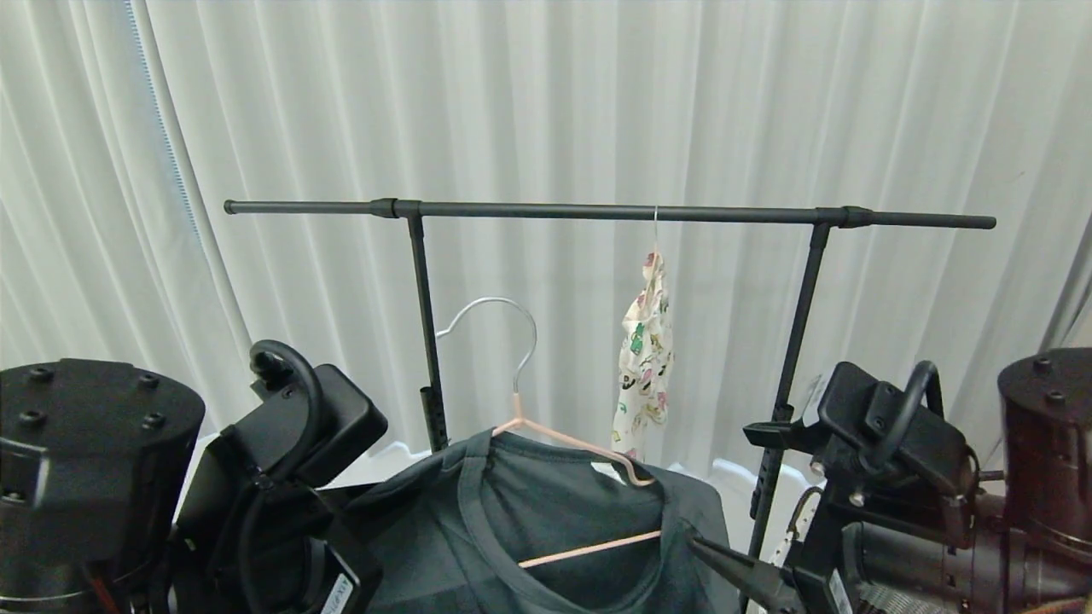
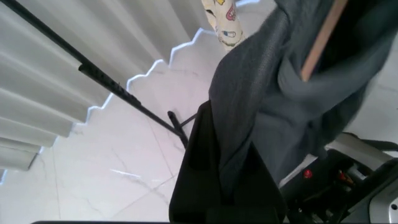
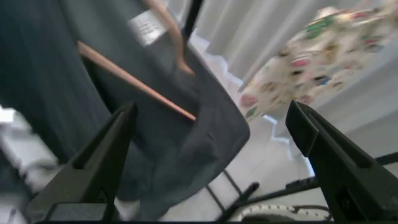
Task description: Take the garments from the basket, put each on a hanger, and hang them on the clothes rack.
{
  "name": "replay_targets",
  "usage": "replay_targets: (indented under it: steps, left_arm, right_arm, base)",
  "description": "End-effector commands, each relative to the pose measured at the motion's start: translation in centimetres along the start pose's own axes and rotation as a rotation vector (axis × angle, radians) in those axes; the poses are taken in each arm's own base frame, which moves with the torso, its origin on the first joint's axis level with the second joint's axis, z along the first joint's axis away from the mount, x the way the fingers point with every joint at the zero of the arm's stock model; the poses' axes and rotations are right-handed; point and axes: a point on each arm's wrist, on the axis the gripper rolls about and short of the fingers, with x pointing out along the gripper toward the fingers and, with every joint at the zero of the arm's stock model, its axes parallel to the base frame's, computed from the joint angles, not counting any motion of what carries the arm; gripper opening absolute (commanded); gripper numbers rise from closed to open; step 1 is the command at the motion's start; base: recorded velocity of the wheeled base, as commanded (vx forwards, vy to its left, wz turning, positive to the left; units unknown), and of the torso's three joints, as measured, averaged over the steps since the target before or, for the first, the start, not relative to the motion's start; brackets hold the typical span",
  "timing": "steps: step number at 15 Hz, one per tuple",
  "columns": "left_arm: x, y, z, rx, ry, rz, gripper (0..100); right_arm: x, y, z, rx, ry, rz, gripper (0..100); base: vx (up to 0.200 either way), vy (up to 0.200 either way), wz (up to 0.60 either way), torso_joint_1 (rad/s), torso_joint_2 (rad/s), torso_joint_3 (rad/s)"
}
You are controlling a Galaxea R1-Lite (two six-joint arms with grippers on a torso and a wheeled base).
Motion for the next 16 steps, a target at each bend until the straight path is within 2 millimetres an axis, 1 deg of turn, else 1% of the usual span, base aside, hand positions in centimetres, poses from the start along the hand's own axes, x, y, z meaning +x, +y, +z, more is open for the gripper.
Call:
replay_targets:
  steps: [1, 3, 5, 8, 10, 12, 14, 16]
  left_arm:
    - [0.5, 0.7, 0.1, -0.022, 0.01, 0.048, 0]
    - [0.4, 0.8, 0.3, -0.033, -0.023, 0.045, 0]
    - [0.3, 0.1, 0.6, -0.018, -0.059, -0.02, 0]
    - [0.1, -1.5, 0.5, 0.028, -0.109, -0.129, 0]
    - [0.3, -2.2, -0.4, 0.086, -0.138, -0.143, 0]
    - [0.5, -2.3, -0.9, 0.161, -0.181, -0.137, 0]
    - [0.5, -2.5, -1.0, 0.214, -0.217, -0.13, 0]
    - [0.2, -2.8, -0.7, 0.233, -0.249, -0.144, 0]
  right_arm:
    - [-1.9, -0.1, -0.3, -0.005, 0.01, -0.003, 100]
    - [-3.2, -0.2, -0.7, -0.009, 0.044, 0.006, 100]
    - [-3.5, -0.1, -0.7, -0.019, 0.057, 0.019, 100]
    - [-3.1, -0.1, 1.2, -0.06, 0.016, 0.151, 100]
    - [-2.0, 0.1, 2.3, -0.094, 0.018, 0.219, 100]
    - [-0.7, 0.3, 2.8, -0.11, 0.024, 0.283, 100]
    - [0.8, 0.7, 3.2, -0.109, 0.035, 0.345, 100]
    - [2.3, 0.8, 3.3, -0.104, 0.073, 0.363, 100]
  base:
    - [0.0, 0.0, 0.0, 0.0, 0.0, 0.0]
    - [0.0, 0.0, 0.0, 0.0, 0.0, 0.0]
    - [0.0, 0.0, 0.0, 0.0, 0.0, 0.0]
    - [0.0, 0.0, 0.0, 0.0, 0.0, 0.0]
    - [0.0, 0.0, 0.0, 0.0, 0.0, 0.0]
    - [0.0, 0.0, 0.0, 0.0, 0.0, 0.0]
    - [0.0, 0.0, 0.0, 0.0, 0.0, 0.0]
    - [0.0, 0.0, 0.0, 0.0, 0.0, 0.0]
